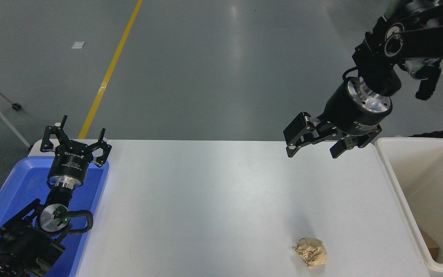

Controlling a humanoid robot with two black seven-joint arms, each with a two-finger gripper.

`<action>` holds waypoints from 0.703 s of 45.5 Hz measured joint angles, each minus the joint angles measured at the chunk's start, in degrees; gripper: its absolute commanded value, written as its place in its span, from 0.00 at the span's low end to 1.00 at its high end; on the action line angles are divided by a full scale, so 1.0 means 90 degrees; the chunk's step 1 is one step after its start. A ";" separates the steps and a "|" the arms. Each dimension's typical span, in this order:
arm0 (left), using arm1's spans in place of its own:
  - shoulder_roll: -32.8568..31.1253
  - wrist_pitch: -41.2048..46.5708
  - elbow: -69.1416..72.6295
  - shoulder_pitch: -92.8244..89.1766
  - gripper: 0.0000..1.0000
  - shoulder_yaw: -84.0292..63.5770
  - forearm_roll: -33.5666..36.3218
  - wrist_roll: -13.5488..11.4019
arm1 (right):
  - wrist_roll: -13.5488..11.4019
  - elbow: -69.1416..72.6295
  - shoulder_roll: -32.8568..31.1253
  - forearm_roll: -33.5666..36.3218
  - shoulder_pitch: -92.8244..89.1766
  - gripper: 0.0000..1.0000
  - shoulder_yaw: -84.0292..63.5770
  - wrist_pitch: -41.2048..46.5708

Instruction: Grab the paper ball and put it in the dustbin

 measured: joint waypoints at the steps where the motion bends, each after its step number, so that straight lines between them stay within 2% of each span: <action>1: 0.0000 0.0001 0.0000 0.0000 1.00 0.0000 0.0001 -0.0001 | -0.0010 0.0014 -0.0018 0.0000 0.0000 1.00 -0.0013 0.0002; 12: -0.0015 -0.0023 -0.0005 0.0013 1.00 -0.0076 -0.0017 -0.0011 | -0.0066 0.0046 -0.0129 -0.0083 -0.0284 1.00 -0.0052 0.0014; 22: -0.0021 -0.0034 -0.0010 0.0018 1.00 -0.0099 -0.0024 -0.0019 | -0.0075 -0.0119 -0.0172 -0.0483 -0.0993 1.00 0.0002 -0.0043; 32: -0.0023 -0.0037 -0.0009 0.0020 1.00 -0.0105 -0.0026 -0.0020 | -0.0065 -0.0247 -0.0715 -0.1017 -0.2042 1.00 0.0320 -0.0472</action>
